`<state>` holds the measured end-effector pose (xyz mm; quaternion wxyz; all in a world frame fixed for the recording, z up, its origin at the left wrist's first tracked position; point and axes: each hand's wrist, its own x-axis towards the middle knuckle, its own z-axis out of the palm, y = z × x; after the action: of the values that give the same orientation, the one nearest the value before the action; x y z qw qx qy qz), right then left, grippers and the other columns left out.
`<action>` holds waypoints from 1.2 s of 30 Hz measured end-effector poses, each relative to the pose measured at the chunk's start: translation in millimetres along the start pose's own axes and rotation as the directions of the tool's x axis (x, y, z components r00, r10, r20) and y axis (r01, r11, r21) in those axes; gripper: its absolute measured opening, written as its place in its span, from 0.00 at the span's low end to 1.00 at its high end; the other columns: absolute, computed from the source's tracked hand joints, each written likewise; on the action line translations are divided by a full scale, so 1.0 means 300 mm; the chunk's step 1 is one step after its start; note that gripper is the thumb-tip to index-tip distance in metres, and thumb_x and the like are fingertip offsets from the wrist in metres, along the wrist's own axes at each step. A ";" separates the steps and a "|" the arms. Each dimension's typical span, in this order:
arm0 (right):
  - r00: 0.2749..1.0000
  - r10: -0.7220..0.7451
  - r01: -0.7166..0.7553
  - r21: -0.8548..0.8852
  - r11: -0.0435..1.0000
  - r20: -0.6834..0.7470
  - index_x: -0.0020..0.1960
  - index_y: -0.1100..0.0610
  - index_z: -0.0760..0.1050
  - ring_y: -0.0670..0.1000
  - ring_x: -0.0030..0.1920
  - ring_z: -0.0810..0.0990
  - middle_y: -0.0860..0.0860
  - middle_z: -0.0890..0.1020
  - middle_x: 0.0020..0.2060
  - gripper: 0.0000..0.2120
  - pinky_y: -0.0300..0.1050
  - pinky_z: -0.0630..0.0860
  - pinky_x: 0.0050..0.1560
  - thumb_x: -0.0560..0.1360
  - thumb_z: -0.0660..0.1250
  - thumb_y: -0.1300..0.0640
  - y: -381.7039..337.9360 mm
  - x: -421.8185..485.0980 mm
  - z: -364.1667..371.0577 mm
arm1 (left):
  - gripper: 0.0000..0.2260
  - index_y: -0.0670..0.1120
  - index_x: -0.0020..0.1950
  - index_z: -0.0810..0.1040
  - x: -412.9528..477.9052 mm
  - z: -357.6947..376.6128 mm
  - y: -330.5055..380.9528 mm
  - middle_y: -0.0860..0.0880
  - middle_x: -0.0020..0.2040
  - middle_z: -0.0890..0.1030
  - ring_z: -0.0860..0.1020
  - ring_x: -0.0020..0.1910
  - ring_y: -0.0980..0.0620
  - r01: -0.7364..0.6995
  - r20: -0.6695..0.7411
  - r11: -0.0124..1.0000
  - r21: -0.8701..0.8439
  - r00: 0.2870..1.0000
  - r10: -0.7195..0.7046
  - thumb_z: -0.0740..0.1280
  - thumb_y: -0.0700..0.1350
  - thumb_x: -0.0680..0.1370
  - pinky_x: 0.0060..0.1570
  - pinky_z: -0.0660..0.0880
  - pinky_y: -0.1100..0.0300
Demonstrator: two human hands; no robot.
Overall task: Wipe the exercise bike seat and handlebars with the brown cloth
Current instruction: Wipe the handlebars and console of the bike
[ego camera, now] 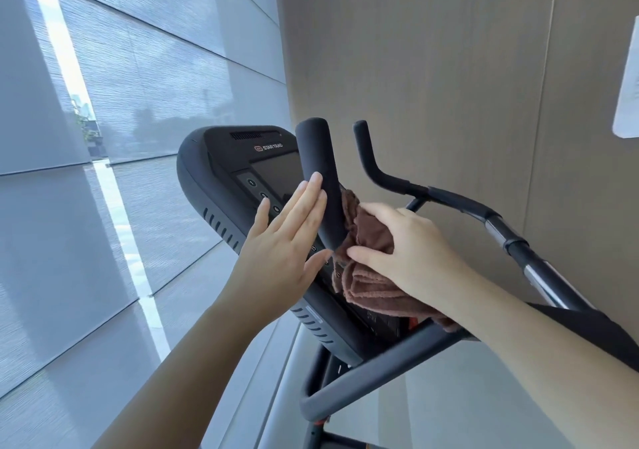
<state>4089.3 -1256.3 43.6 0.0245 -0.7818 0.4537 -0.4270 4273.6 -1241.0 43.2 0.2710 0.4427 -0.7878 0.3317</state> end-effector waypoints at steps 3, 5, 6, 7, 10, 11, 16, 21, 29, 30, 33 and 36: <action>0.989 0.068 -0.040 0.205 0.978 -0.129 0.68 0.49 0.66 0.49 0.61 0.73 0.50 0.77 0.60 0.28 0.37 0.66 0.57 0.70 0.69 0.47 -0.058 0.094 0.035 | 0.27 0.36 0.70 0.64 0.013 -0.011 -0.020 0.42 0.73 0.60 0.60 0.71 0.43 -0.007 -0.009 1.000 -0.012 1.000 0.006 0.68 0.42 0.74 0.64 0.59 0.40; 0.983 0.105 -0.050 0.327 0.944 -0.153 0.69 0.49 0.65 0.48 0.63 0.72 0.49 0.75 0.63 0.29 0.35 0.64 0.57 0.71 0.69 0.47 -0.076 0.135 0.040 | 0.27 0.37 0.71 0.63 0.033 -0.030 -0.041 0.43 0.73 0.59 0.59 0.71 0.44 0.012 -0.017 1.000 -0.022 1.000 -0.013 0.67 0.42 0.75 0.65 0.57 0.42; 0.986 0.093 -0.042 0.332 0.942 -0.139 0.69 0.49 0.64 0.47 0.63 0.72 0.49 0.74 0.64 0.29 0.35 0.64 0.58 0.71 0.69 0.47 -0.069 0.132 0.039 | 0.27 0.37 0.71 0.63 0.044 -0.040 -0.052 0.44 0.74 0.59 0.58 0.72 0.45 0.019 -0.022 0.999 -0.030 1.000 -0.020 0.67 0.43 0.75 0.65 0.55 0.43; 0.992 0.068 -0.032 0.298 0.954 -0.110 0.69 0.47 0.63 0.47 0.63 0.71 0.49 0.74 0.64 0.30 0.36 0.64 0.59 0.71 0.69 0.46 -0.056 0.114 0.036 | 0.26 0.38 0.71 0.63 0.054 -0.048 -0.063 0.45 0.74 0.58 0.57 0.72 0.46 0.021 -0.031 0.999 -0.044 0.999 -0.022 0.66 0.43 0.76 0.65 0.55 0.44; 0.995 -0.022 0.037 0.149 0.988 -0.101 0.68 0.44 0.64 0.41 0.58 0.70 0.45 0.73 0.59 0.29 0.26 0.62 0.52 0.69 0.69 0.45 -0.012 0.038 0.027 | 0.23 0.40 0.71 0.65 0.080 -0.061 -0.076 0.50 0.74 0.58 0.62 0.71 0.50 0.041 -0.068 0.979 -0.200 0.996 -0.055 0.65 0.42 0.77 0.67 0.56 0.48; 0.987 -0.028 0.054 0.164 0.985 -0.157 0.67 0.43 0.66 0.40 0.56 0.70 0.44 0.74 0.57 0.28 0.21 0.62 0.49 0.68 0.69 0.46 -0.010 0.031 0.027 | 0.23 0.41 0.71 0.64 0.085 -0.061 -0.073 0.52 0.74 0.57 0.63 0.70 0.51 0.059 -0.082 0.957 -0.285 0.993 -0.086 0.64 0.42 0.77 0.68 0.57 0.52; 0.910 0.053 0.126 0.396 0.910 -0.412 0.68 0.50 0.65 0.37 0.51 0.71 0.48 0.73 0.58 0.29 0.14 0.59 0.47 0.70 0.71 0.52 -0.119 0.193 0.043 | 0.21 0.41 0.69 0.67 0.105 -0.058 -0.056 0.49 0.73 0.62 0.62 0.69 0.60 0.096 -0.134 0.812 -0.576 0.968 -0.210 0.63 0.35 0.77 0.65 0.58 0.71; 0.954 -0.096 0.164 0.228 0.960 -0.283 0.69 0.44 0.62 0.33 0.48 0.67 0.44 0.68 0.55 0.31 0.14 0.59 0.46 0.70 0.70 0.51 -0.089 0.151 0.057 | 0.17 0.44 0.66 0.71 0.111 -0.089 -0.082 0.52 0.61 0.77 0.74 0.60 0.59 0.212 0.103 0.252 -0.944 0.917 -0.385 0.59 0.33 0.79 0.57 0.74 0.59; 0.940 -0.032 0.121 0.242 0.963 -0.340 0.68 0.48 0.64 0.38 0.49 0.69 0.46 0.68 0.55 0.30 0.13 0.57 0.46 0.70 0.71 0.52 -0.110 0.187 0.058 | 0.16 0.45 0.61 0.75 0.111 -0.079 -0.101 0.48 0.60 0.78 0.76 0.59 0.54 0.177 0.270 -0.258 -0.950 0.881 -0.388 0.61 0.44 0.74 0.45 0.79 0.51; 0.935 -0.024 0.119 0.249 0.961 -0.355 0.69 0.48 0.64 0.40 0.50 0.69 0.47 0.68 0.55 0.30 0.13 0.57 0.46 0.70 0.71 0.51 -0.125 0.218 0.057 | 0.16 0.44 0.62 0.75 0.110 -0.077 -0.104 0.47 0.61 0.78 0.76 0.59 0.52 0.169 0.267 -0.272 -0.947 0.885 -0.382 0.60 0.44 0.75 0.45 0.78 0.50; 0.948 -0.043 0.119 0.225 0.967 -0.316 0.69 0.46 0.63 0.38 0.50 0.68 0.46 0.69 0.55 0.30 0.14 0.59 0.46 0.70 0.70 0.51 -0.111 0.184 0.055 | 0.15 0.44 0.63 0.74 0.110 -0.071 -0.106 0.48 0.62 0.77 0.74 0.62 0.53 0.180 0.276 -0.271 -0.946 0.886 -0.373 0.58 0.44 0.78 0.47 0.78 0.49; 0.975 -0.124 0.133 0.040 0.990 -0.182 0.67 0.38 0.62 0.36 0.49 0.69 0.41 0.69 0.54 0.29 0.18 0.64 0.44 0.69 0.70 0.48 -0.046 0.028 0.055 | 0.15 0.45 0.63 0.74 0.107 -0.062 -0.101 0.52 0.63 0.77 0.72 0.63 0.56 0.211 0.295 -0.257 -0.943 0.888 -0.352 0.59 0.48 0.79 0.52 0.76 0.47</action>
<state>4112.1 -1260.0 44.5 -0.0239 -0.7670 0.3912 -0.5080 4288.1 -1255.1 86.7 0.6137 0.2307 -0.6150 -0.4380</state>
